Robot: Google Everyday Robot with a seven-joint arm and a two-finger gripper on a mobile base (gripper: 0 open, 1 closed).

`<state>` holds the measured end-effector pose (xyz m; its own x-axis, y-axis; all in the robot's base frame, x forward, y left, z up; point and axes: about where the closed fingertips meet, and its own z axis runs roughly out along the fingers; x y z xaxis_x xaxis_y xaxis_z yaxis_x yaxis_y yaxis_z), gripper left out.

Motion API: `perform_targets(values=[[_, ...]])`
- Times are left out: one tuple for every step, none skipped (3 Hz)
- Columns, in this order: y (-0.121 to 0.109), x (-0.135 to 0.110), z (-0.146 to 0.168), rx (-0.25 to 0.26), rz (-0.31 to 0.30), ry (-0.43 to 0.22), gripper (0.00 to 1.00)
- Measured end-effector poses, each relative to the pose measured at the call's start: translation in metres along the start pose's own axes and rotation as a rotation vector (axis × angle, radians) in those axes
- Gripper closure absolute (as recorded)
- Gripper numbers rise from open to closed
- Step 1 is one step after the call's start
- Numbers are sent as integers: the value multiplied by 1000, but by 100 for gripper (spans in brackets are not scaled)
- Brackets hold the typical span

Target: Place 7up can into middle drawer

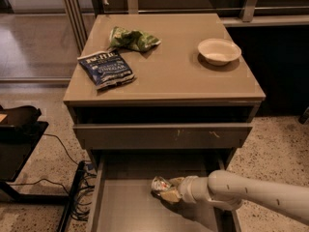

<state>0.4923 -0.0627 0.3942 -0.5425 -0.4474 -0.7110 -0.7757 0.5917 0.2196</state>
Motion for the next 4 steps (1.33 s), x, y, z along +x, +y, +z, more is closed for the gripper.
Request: perform_targets(values=[[-4,10,12,20,14,9,100],[-5,10,12,22,15,8,82],[-5,10,12,22,15,8,58],[-5,10,12,22,15,8,35]])
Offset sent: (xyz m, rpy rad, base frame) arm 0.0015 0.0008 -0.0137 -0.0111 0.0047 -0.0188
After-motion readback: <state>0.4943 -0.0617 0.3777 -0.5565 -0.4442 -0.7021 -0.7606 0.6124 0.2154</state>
